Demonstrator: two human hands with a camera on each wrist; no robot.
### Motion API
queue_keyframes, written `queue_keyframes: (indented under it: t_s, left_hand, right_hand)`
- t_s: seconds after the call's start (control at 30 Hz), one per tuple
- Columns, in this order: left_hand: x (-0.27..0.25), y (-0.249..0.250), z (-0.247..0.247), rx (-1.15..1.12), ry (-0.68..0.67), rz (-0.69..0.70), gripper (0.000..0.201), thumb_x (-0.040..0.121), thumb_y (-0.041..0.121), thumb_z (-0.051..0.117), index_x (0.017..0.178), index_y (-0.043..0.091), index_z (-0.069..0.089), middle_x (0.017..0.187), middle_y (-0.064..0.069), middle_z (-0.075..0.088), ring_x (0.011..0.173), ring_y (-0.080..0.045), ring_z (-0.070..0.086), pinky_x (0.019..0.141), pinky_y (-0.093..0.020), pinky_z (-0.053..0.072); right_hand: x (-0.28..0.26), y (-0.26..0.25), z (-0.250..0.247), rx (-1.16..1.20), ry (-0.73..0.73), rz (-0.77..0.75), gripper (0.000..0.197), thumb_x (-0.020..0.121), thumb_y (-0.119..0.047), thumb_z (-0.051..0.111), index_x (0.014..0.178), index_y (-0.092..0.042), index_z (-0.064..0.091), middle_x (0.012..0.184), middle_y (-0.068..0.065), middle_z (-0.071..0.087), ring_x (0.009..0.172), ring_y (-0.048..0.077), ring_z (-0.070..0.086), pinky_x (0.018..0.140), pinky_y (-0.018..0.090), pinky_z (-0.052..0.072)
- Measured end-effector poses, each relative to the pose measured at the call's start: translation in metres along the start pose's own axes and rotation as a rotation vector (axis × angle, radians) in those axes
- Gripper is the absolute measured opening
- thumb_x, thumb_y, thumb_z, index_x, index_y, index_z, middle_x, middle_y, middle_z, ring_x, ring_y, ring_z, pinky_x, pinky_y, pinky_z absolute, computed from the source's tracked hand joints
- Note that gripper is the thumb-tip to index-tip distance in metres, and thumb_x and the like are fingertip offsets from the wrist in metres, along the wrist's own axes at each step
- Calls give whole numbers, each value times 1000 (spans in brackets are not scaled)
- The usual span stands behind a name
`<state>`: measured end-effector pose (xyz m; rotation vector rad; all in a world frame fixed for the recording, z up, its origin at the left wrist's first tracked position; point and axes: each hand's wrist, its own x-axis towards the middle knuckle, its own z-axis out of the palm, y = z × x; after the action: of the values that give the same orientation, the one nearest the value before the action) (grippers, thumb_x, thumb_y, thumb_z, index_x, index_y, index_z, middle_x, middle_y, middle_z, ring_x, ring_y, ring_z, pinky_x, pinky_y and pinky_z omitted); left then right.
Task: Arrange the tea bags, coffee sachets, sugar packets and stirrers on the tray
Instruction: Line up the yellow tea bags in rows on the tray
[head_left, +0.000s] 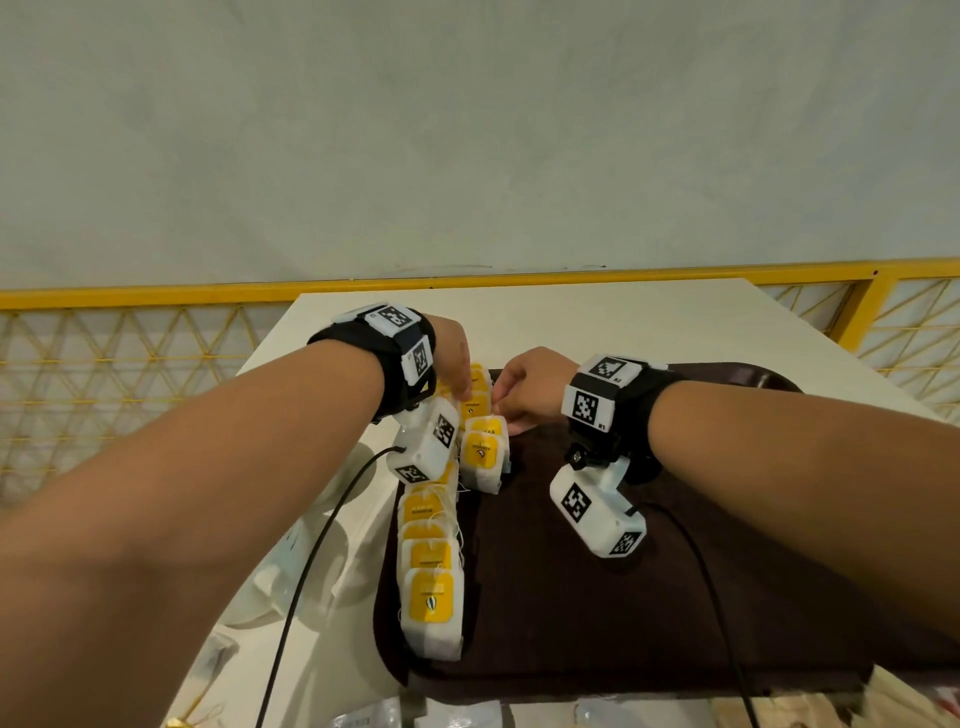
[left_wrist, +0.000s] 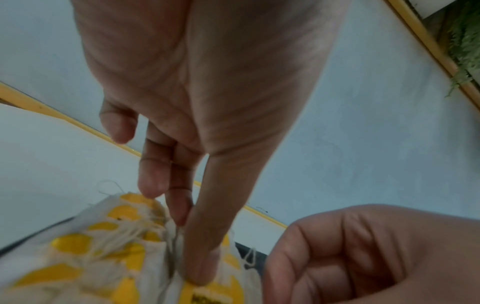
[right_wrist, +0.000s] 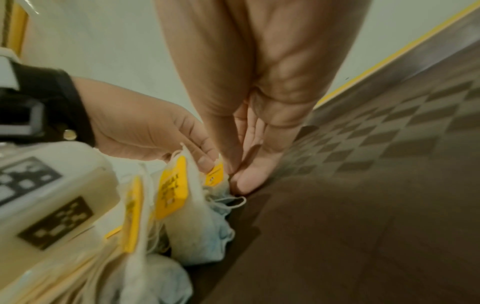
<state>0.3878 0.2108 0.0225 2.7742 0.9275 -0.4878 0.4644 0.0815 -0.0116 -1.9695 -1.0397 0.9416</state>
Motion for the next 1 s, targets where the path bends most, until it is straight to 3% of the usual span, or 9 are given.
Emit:
queue_keyframes:
  t_s: [0.17,0.27,0.33,0.4,0.5,0.63,0.77,0.87,1.0]
  left_hand:
    - [-3,-5,-5,-46,39,29,30,78,34,76,99,12,71,100,1,66,96,-16,57,81,-28,44]
    - [-15,-11,-12,-76,-39,83,16,79,33,75,92,25,71,82,12,62,86,-9,54,66,-21,41]
    - [-20,-12,-11,-38,-146,123,15,79,32,74,94,32,72,83,16,63,92,-8,55,69,-20,42]
    - [-24,-10,-8,1,-217,148,14,78,32,76,90,36,72,83,18,64,101,-10,56,88,-26,46]
    - [-25,-1,-2,57,-185,126,20,76,41,75,94,32,73,97,14,68,109,-12,56,104,-36,41]
    - [-25,6,2,140,-114,75,41,75,51,72,105,22,72,109,7,67,109,-14,56,102,-36,42]
    - [-27,9,-1,126,-146,119,23,79,40,73,92,22,67,81,14,59,91,-10,53,90,-28,42]
    - [-29,6,-7,39,-101,137,15,81,36,72,91,25,67,83,15,60,91,-8,53,95,-31,41]
    - [-21,-1,-5,-18,-14,119,13,82,28,72,93,23,70,91,9,63,88,-6,53,85,-26,40]
  right_hand:
    - [-6,-5,-5,56,5,30,21,97,-17,53,80,-6,57,77,10,61,65,17,58,69,29,54]
    - [-13,-3,-16,-113,-124,-19,34,86,-40,65,97,-8,64,87,4,67,73,14,61,60,23,52]
    - [-16,-1,-17,-239,-223,-65,27,81,-30,74,101,-14,65,90,2,68,77,11,63,61,21,53]
    - [-17,0,-16,-281,-286,-83,17,82,-14,73,97,-17,64,87,3,66,76,10,63,65,22,53]
    - [-20,-1,-19,-287,-350,-83,15,85,-7,69,94,-19,66,79,-2,66,74,8,64,65,21,53]
    - [-24,1,-19,-283,-420,-60,13,87,-6,66,91,-18,67,82,0,66,79,11,63,69,22,53]
    - [-24,1,-15,-246,-389,-50,10,88,-7,64,91,-16,66,85,2,66,75,9,65,67,22,54]
    - [-24,-1,-12,-183,-354,-40,8,90,-7,63,87,-15,63,80,5,63,66,9,65,57,19,53]
    - [-20,-5,-4,-42,-242,-33,6,92,-1,58,93,-7,60,77,11,63,59,10,64,55,20,56]
